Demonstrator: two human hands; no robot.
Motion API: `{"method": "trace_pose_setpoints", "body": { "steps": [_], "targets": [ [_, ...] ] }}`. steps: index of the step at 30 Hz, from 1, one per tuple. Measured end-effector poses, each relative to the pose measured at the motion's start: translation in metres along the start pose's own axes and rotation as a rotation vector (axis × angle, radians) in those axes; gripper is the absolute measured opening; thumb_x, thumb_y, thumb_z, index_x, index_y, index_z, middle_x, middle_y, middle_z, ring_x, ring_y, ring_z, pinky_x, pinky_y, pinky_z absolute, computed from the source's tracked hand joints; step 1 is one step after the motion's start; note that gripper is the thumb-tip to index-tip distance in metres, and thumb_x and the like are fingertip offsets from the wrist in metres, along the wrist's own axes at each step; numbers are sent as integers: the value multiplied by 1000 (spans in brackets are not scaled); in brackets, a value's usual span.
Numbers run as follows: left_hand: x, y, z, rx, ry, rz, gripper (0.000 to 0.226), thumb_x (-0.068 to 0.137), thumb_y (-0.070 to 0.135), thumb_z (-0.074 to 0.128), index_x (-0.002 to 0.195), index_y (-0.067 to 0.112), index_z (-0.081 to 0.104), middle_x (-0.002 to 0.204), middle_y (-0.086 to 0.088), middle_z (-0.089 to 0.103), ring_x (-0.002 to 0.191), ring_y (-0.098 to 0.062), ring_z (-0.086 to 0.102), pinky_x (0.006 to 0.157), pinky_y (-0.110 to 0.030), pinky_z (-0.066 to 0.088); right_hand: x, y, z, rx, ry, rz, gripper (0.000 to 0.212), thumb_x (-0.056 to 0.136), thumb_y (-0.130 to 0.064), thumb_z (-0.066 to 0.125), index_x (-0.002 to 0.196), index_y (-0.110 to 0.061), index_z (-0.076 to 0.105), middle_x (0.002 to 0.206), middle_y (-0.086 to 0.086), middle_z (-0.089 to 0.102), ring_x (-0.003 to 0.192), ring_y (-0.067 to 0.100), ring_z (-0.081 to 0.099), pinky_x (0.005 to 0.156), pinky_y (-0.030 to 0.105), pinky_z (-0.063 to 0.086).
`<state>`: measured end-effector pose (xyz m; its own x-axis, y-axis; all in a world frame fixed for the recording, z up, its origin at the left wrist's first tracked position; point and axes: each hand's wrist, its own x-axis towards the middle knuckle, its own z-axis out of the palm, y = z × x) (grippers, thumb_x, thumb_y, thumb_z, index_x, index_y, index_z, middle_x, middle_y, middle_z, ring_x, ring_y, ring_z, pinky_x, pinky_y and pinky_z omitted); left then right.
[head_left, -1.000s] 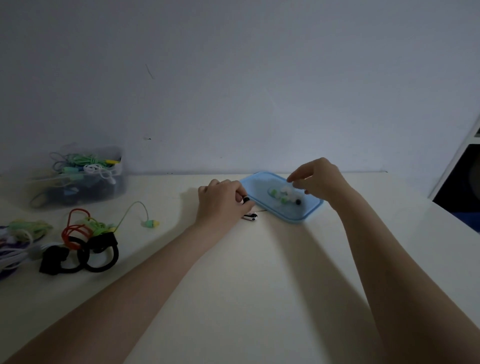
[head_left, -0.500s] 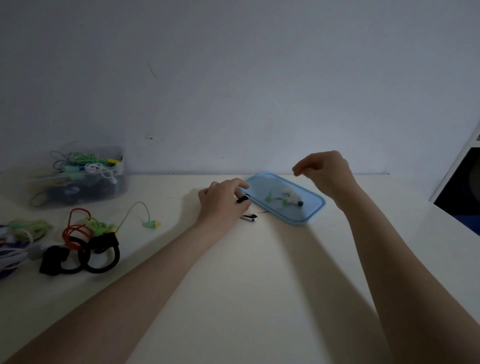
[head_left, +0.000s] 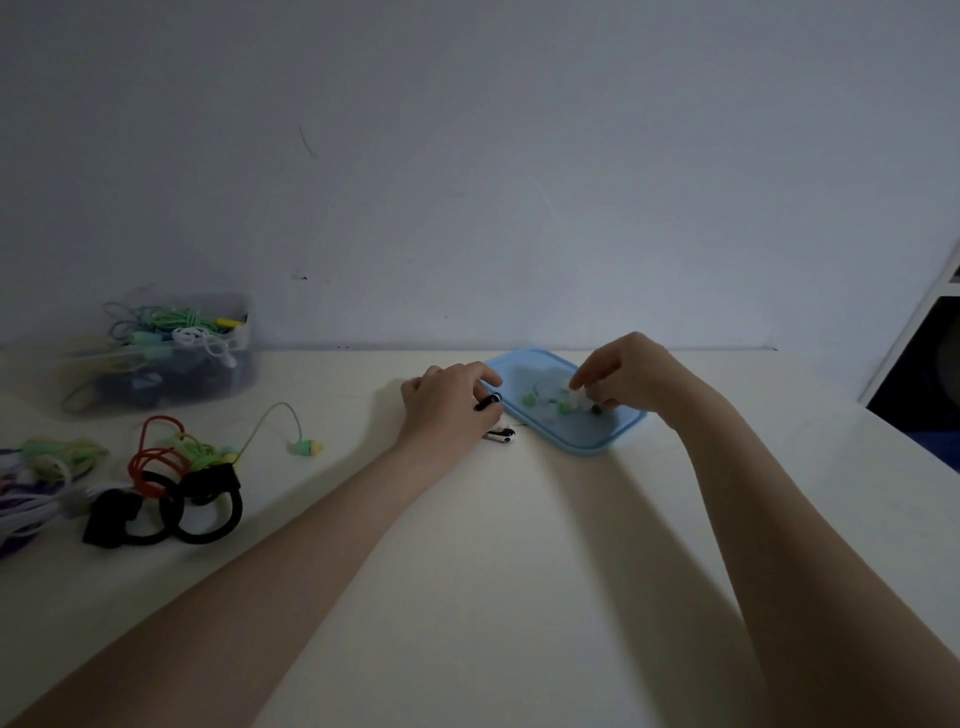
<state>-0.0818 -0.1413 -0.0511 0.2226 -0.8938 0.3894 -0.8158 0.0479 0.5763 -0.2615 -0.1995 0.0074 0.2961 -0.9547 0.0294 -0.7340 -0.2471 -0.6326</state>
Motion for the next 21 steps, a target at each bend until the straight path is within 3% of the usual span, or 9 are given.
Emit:
{"method": "trace_pose_setpoints", "body": {
  "steps": [2,4,7,10,14,17,19,21],
  "targets": [
    [0,1,-1,0,2,-1,21,87,24,59,107,26,61,84,15,56,101,-15,48,74,-25,17,0,-2,0,51,16,-41,33,80,14,50,79,-12,70,81,9,65,71,18,61,64,16,52],
    [-1,1,-1,-7,7,-1,21,87,23,59,108,26,61,84,15,56,101,-15,48,75,-25,17,0,-3,-2,89,51,-51,31,82,14,48,82,-8,70,81,9,65,66,14,61,54,11,50],
    [-1,1,-2,-34,23,1,22,86,21,58,108,25,61,85,15,56,101,-16,48,75,-24,17,-2,-3,-7,-8,68,-12,3,81,-5,68,83,-4,70,65,6,63,47,4,57,42,8,43],
    [-2,2,-2,-48,36,4,21,86,21,59,107,25,60,84,15,56,99,-14,48,71,-25,15,-4,-5,-5,-164,-19,36,13,73,-14,78,70,-7,67,55,4,60,34,3,52,37,9,38],
    [-4,2,-4,-74,41,18,20,85,22,61,105,26,61,82,16,56,95,-12,47,71,-25,15,-5,-7,-2,-231,-23,40,10,73,-2,72,69,-8,65,59,7,61,47,11,56,51,16,48],
    [-6,2,-6,-103,52,34,18,86,22,62,104,26,62,82,16,57,92,-8,47,83,-26,24,-6,-7,-1,-234,-15,42,8,75,2,67,76,-6,69,65,10,62,52,14,56,59,20,50],
    [-8,2,-8,-117,64,52,17,86,21,61,102,26,64,82,17,57,90,-6,47,93,-31,30,-7,-8,-2,-241,-8,26,10,76,2,65,80,-5,71,59,6,61,49,12,56,56,17,49],
    [-10,1,-11,-88,75,80,16,88,21,59,101,27,66,82,17,56,92,-8,49,93,-31,32,-7,-14,-4,-208,27,-24,10,76,0,66,81,-7,72,49,0,58,43,6,53,44,8,43]
  ]
}}
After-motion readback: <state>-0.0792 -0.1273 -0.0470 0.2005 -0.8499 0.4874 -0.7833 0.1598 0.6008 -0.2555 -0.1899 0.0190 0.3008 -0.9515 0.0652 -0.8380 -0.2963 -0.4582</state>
